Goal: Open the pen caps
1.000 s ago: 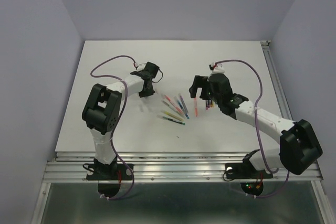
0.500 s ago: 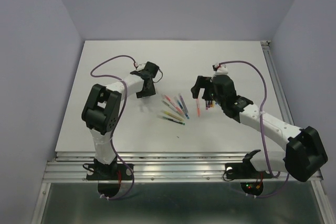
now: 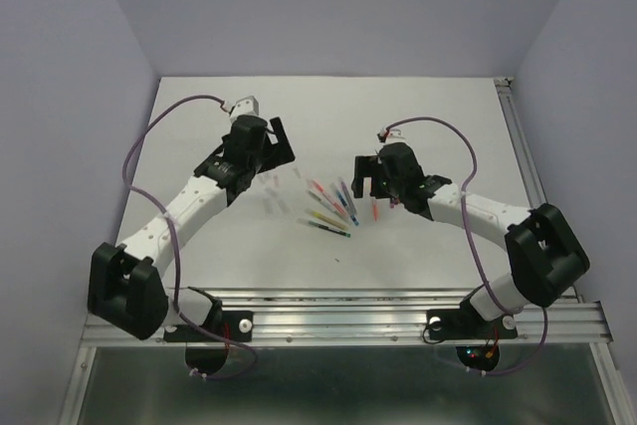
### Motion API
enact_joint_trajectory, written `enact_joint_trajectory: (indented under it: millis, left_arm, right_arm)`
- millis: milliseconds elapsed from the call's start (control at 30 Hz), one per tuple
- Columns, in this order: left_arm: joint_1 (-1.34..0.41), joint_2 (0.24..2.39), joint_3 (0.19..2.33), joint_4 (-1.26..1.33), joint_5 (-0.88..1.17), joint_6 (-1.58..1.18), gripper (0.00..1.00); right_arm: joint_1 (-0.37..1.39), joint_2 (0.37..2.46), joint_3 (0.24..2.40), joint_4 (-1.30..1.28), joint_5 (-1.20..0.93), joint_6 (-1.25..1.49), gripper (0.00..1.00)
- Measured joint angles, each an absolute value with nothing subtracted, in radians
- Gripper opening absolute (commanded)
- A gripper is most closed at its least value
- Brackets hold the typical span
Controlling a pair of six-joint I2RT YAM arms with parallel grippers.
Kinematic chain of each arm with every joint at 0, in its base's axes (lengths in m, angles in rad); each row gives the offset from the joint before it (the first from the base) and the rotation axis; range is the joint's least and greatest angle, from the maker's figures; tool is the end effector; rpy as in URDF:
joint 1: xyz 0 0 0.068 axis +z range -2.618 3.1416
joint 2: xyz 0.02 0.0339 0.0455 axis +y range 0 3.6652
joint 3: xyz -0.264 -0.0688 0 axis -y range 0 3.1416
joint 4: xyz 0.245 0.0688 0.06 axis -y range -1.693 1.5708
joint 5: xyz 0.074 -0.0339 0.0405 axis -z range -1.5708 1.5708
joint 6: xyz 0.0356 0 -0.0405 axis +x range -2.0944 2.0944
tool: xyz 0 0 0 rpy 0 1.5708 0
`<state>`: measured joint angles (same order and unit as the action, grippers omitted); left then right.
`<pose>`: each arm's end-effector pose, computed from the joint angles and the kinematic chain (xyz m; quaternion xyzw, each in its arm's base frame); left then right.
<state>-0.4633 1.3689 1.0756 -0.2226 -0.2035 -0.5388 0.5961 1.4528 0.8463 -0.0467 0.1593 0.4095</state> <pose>0.2838 -0.1337 0.3050 -0.0835 0.8571 -0.1635 0.4813 0.2606 0.1700 0.2190 -0.0482 0.8931 0.1502 0.4212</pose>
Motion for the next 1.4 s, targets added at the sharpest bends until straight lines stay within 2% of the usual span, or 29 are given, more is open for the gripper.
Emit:
enact_joint_trajectory:
  millis: [267,367,400,533,1400]
  left_arm:
    - [-0.463,1.089,0.815,-0.108,-0.157,-0.540,0.99]
    - [-0.464,1.040,0.763,-0.093,-0.157,-0.543,0.99]
    - [-0.464,1.032,0.757,-0.093,-0.157,-0.544,0.99]
    - [-0.464,1.027,0.752,-0.078,-0.157,-0.544,0.99]
    - [-0.464,1.047,0.751,-0.045,-0.143,-0.544,0.99]
  right_arm:
    - [0.671,1.657,1.017,-0.109,0.239,0.393,0.98]
    - [0.685,1.715,1.076,-0.132,0.274,0.384,0.87]
    - [0.689,1.738,1.095,-0.139,0.289,0.382,0.76]
    - [0.694,1.802,1.143,-0.160,0.325,0.373,0.49]
    - [0.695,1.868,1.156,-0.170,0.313,0.371,0.49]
